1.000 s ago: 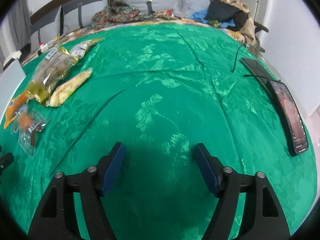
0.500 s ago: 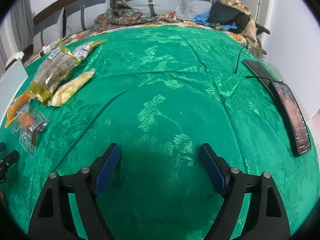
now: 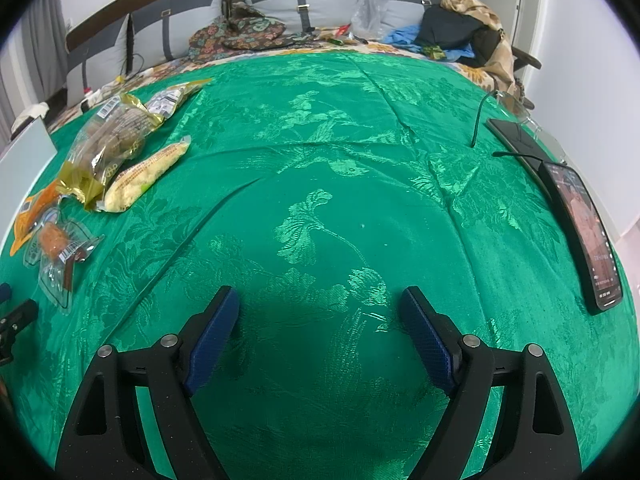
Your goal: Organize snacks
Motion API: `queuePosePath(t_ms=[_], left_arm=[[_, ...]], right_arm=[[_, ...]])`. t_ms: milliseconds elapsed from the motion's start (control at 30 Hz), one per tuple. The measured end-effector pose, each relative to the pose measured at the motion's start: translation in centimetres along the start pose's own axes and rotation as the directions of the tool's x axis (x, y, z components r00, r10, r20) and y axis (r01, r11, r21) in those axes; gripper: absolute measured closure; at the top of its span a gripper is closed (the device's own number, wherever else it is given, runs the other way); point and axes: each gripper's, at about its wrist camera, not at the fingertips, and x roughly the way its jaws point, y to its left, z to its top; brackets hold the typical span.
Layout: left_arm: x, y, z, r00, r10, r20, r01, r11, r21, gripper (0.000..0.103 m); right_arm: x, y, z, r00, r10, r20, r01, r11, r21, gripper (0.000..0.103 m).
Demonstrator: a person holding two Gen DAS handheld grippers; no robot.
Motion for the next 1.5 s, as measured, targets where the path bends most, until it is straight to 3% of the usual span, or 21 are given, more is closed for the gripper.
queuePosePath(t_ms=[1500], left_arm=[[-0.02, -0.08, 0.04, 1.0, -0.001, -0.001, 0.001, 1.0, -0.002, 0.0]], right_arm=[[0.01, -0.03, -0.01, 1.0, 0.001, 0.0, -0.001, 1.0, 0.0, 0.016]])
